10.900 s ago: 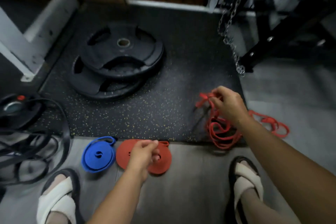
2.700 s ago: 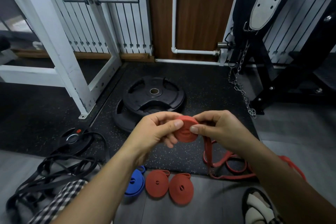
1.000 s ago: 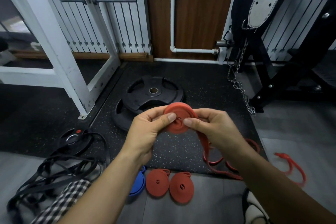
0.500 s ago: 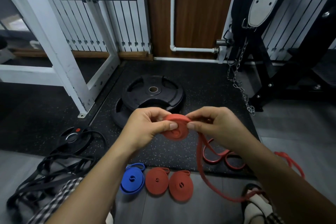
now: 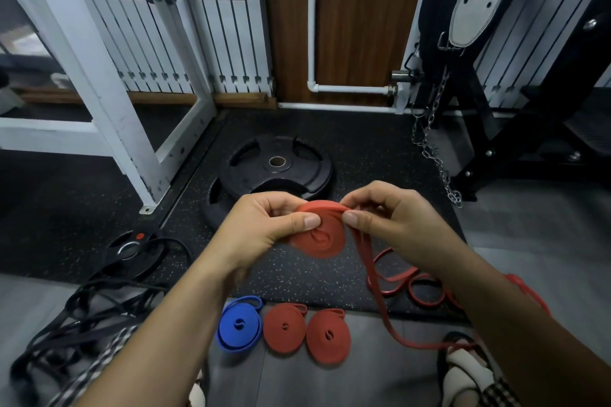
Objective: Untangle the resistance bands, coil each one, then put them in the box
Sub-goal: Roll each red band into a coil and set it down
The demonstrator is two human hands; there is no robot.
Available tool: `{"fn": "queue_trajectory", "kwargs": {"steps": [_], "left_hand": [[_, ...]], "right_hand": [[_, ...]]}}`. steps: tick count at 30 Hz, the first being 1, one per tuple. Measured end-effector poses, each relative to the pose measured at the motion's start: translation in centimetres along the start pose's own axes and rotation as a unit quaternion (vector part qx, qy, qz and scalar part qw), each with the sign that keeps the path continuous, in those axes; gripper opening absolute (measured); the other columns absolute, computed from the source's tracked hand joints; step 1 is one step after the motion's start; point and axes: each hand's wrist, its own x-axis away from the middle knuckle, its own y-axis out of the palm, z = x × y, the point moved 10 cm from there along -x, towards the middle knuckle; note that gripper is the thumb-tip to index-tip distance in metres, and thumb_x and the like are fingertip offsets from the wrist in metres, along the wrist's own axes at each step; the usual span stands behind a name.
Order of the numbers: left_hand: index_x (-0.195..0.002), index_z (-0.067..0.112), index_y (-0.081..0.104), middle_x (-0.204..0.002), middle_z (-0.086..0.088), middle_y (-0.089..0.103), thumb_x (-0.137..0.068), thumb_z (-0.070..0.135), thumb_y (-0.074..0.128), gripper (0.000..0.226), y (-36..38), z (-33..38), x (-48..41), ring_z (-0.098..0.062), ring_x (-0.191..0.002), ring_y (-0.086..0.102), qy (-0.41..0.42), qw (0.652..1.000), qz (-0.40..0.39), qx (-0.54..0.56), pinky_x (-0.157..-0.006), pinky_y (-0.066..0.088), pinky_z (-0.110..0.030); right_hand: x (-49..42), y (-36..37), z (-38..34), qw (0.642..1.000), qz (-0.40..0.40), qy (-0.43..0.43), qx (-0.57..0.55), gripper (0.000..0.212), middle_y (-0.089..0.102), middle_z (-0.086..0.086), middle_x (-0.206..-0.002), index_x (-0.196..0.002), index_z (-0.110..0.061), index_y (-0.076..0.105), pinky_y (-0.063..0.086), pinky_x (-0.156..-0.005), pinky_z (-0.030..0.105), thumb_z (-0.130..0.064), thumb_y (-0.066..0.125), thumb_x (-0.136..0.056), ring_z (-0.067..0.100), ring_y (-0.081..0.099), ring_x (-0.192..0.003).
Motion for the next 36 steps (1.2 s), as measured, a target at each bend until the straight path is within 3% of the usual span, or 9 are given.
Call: {"fn": "queue_trajectory", "kwargs": {"steps": [3, 8, 13, 15, 20, 26, 29, 33, 36], "left_hand": [[-0.073, 0.013, 0.071, -0.065, -0.003, 0.071, -0.055, 0.016, 0.071, 0.019, -0.3, 0.2, 0.1, -0.013, -0.061, 0.067, 0.018, 0.999, 0.025, 0.019, -0.065, 0.056, -0.025], [-0.077, 0.012, 0.069, -0.063, 0.001, 0.071, -0.057, 0.016, 0.069, 0.020, -1.1, 1.0, 0.3, -0.009, -0.060, 0.067, 0.055, 0.994, 0.085, 0.051, -0.058, 0.055, -0.020], [-0.080, 0.013, 0.069, -0.070, -0.001, 0.072, -0.057, 0.023, 0.068, 0.025, -0.3, -2.2, 0.2, -0.013, -0.067, 0.067, -0.029, 0.983, 0.106, 0.146, -0.070, 0.053, -0.033], [-0.085, 0.014, 0.069, -0.075, -0.002, 0.073, -0.059, 0.023, 0.067, 0.028, 0.3, -2.6, 0.1, -0.013, -0.071, 0.067, -0.054, 0.984, 0.071, 0.151, -0.067, 0.054, -0.027], [-0.096, 0.021, 0.071, -0.085, 0.002, 0.073, -0.060, 0.024, 0.069, 0.036, 0.5, -0.8, -0.4, -0.005, -0.078, 0.066, 0.014, 0.999, -0.012, -0.043, -0.069, 0.051, -0.016], [-0.079, 0.017, 0.072, -0.071, 0.000, 0.072, -0.072, 0.010, 0.066, 0.011, -0.1, -0.2, -0.3, -0.011, -0.067, 0.066, 0.037, 0.996, 0.058, 0.055, -0.059, 0.054, -0.022], [-0.082, 0.015, 0.070, -0.070, 0.000, 0.071, -0.076, 0.009, 0.064, 0.011, -0.3, -1.4, -0.2, -0.012, -0.065, 0.065, -0.001, 0.987, 0.104, 0.123, -0.061, 0.053, -0.028], [-0.087, 0.015, 0.070, -0.076, -0.001, 0.072, -0.068, 0.015, 0.065, 0.020, 0.4, -1.2, -0.4, -0.011, -0.070, 0.065, 0.000, 0.993, 0.051, 0.102, -0.064, 0.054, -0.024], [-0.090, 0.016, 0.069, -0.078, 0.000, 0.071, -0.071, 0.003, 0.068, 0.023, 1.5, -0.6, -0.2, -0.006, -0.071, 0.064, 0.023, 0.999, -0.016, -0.016, -0.066, 0.053, -0.017]], "right_hand": [[0.1, 1.1, 0.8, 0.999, -0.029, 0.030, -0.034, 0.009, 0.064, -0.006, -0.074, -0.085, -0.026, 0.063, 0.050, -0.063, 0.021, -0.019, 0.066, -0.082, 0.009, 0.058, -0.067], [0.0, 1.3, 1.5, 0.994, 0.004, 0.054, -0.098, 0.014, 0.070, -0.006, -0.075, -0.088, -0.024, 0.067, 0.052, -0.065, 0.015, -0.014, 0.070, -0.078, 0.003, 0.064, -0.070], [-0.1, 1.4, 2.0, 0.979, 0.023, 0.074, -0.189, 0.016, 0.074, -0.007, -0.077, -0.092, -0.016, 0.068, 0.050, -0.066, 0.010, -0.007, 0.066, -0.080, 0.003, 0.069, -0.077], [-0.2, 0.9, 1.8, 0.985, 0.024, 0.069, -0.156, 0.015, 0.073, -0.007, -0.075, -0.089, -0.020, 0.068, 0.050, -0.065, 0.012, -0.008, 0.066, -0.080, 0.004, 0.069, -0.075], [0.0, 0.3, 1.1, 0.986, 0.008, -0.002, 0.166, 0.010, 0.068, -0.009, -0.069, -0.088, -0.027, 0.072, 0.054, -0.067, 0.034, -0.025, 0.070, -0.079, 0.007, 0.062, -0.064], [0.0, 1.3, 1.5, 0.994, -0.028, 0.051, -0.091, 0.019, 0.072, -0.007, -0.082, -0.092, -0.023, 0.067, 0.051, -0.068, 0.013, -0.012, 0.070, -0.077, 0.003, 0.069, -0.079], [0.1, 1.6, 2.4, 0.984, -0.015, 0.088, -0.152, 0.016, 0.073, -0.008, -0.074, -0.088, -0.021, 0.067, 0.047, -0.060, 0.009, -0.010, 0.070, -0.076, 0.000, 0.068, -0.070], [-0.2, 0.8, 2.3, 0.990, -0.009, 0.088, -0.110, 0.015, 0.073, -0.006, -0.073, -0.084, -0.024, 0.069, 0.049, -0.063, 0.013, -0.010, 0.070, -0.077, 0.004, 0.069, -0.071], [-0.1, 0.2, 2.0, 0.997, -0.016, 0.062, 0.034, 0.016, 0.073, -0.006, -0.074, -0.077, -0.032, 0.069, 0.053, -0.070, 0.022, -0.016, 0.074, -0.076, 0.003, 0.068, -0.072]]}}
